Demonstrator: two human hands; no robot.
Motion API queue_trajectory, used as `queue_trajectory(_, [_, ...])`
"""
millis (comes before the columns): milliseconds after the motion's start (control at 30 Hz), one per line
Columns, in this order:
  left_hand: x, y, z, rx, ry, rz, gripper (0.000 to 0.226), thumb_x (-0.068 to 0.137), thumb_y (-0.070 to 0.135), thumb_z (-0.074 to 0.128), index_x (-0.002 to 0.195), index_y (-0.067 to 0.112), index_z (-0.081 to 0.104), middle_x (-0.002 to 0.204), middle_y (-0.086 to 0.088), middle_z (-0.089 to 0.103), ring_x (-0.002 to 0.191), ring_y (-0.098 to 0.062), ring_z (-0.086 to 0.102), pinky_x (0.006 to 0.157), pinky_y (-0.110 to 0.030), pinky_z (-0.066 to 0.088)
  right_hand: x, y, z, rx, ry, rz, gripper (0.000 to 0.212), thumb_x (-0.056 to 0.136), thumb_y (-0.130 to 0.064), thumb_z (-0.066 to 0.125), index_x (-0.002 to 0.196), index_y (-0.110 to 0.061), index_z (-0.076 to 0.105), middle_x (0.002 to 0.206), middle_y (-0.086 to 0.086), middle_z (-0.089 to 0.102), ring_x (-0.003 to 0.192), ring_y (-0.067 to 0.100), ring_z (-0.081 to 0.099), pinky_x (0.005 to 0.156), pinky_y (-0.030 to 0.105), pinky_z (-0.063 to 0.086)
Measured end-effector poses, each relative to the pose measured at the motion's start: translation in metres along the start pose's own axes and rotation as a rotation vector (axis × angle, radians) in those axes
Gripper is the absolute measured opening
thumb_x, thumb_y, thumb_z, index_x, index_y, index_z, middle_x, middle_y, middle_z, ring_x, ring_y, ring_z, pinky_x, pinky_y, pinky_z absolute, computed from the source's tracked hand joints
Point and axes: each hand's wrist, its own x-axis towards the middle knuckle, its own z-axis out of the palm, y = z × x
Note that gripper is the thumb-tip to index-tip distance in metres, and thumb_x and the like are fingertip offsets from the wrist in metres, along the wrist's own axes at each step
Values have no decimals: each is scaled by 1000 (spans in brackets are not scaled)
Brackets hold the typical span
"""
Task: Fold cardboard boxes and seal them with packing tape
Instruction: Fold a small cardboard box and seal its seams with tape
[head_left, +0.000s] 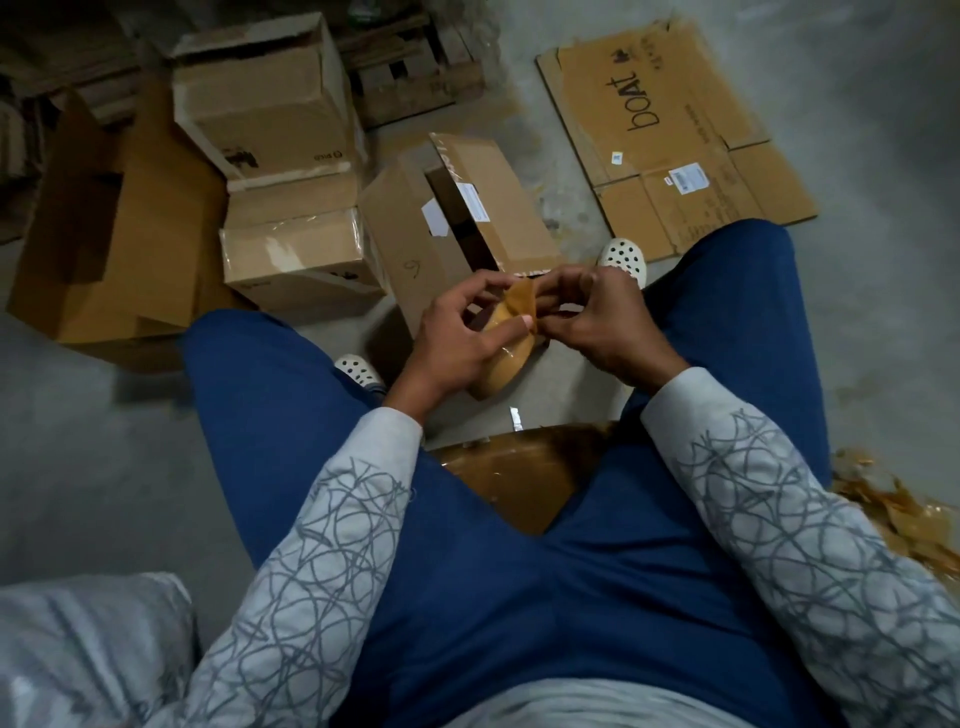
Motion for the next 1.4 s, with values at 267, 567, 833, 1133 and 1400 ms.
queue_trajectory(267, [5,-3,9,237,103,41,15,83,40,72,95,49,69,97,15,62,86,-3,58,72,-30,49,-15,-2,18,-427,354,-196,35,73,-18,88,99,-16,64,84,2,74,77,17,72,66,35,60])
queue_trajectory(567, [0,-6,7,288,212,44,10,82,55,65,90,52,68,87,14,53,81,-11,54,71,-39,51,-39,-46,-8,-132,204,-149,34,75,20,64,96,-5,52,114,3,68,120,-3,60,77,23,61])
queue_trajectory(833, [6,-7,12,299,399,31,13,84,41,71,84,54,66,85,16,53,83,-10,55,68,-29,46,-58,-57,20,-426,260,-294,36,67,19,68,84,-12,63,93,3,65,84,21,63,68,42,54])
queue_trajectory(1133, [4,6,-38,-71,122,-186,22,90,15,72,100,33,77,110,6,70,100,-5,65,86,-30,52,-34,-33,13,-246,-3,-29,80,77,-63,72,149,-47,40,152,-8,41,132,12,48,105,44,51])
queue_trajectory(1400, [-20,14,-19,-265,-320,-197,44,87,-6,68,128,9,62,126,-16,64,108,-12,65,87,-23,56,-3,-20,17,-349,-15,-94,38,92,-29,73,129,-22,70,118,1,74,101,10,69,92,34,58])
